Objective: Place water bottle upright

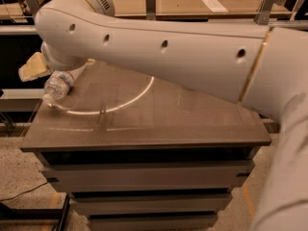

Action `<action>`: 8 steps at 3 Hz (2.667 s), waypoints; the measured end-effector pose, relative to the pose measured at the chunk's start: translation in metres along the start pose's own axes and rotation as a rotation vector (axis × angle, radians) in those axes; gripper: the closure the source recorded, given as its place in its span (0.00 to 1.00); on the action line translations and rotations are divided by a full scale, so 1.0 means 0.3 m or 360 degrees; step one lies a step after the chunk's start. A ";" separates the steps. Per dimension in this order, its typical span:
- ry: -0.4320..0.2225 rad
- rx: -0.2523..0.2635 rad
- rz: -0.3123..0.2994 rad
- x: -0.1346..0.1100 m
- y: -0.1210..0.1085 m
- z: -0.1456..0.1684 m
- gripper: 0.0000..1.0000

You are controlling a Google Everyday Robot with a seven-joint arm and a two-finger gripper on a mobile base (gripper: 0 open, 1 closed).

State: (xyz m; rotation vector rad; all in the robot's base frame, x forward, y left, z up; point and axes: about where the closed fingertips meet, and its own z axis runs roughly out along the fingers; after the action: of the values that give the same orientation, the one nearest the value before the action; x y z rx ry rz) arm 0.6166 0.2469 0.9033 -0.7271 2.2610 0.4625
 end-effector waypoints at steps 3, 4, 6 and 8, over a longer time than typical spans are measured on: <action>0.0274 0.0547 0.0046 -0.070 -0.106 0.284 0.00; 0.0353 0.0659 0.0058 -0.044 -0.161 0.303 0.18; 0.0370 0.0614 0.0125 -0.036 -0.264 0.226 0.65; 0.0484 0.0542 0.0143 -0.032 -0.514 0.022 1.00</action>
Offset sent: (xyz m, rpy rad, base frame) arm 0.0872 0.0381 -0.0501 -0.3191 0.0024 -0.2775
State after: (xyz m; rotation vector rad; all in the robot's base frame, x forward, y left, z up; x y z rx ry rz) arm 0.7209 0.1338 0.8880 -0.5498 2.5754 -0.0008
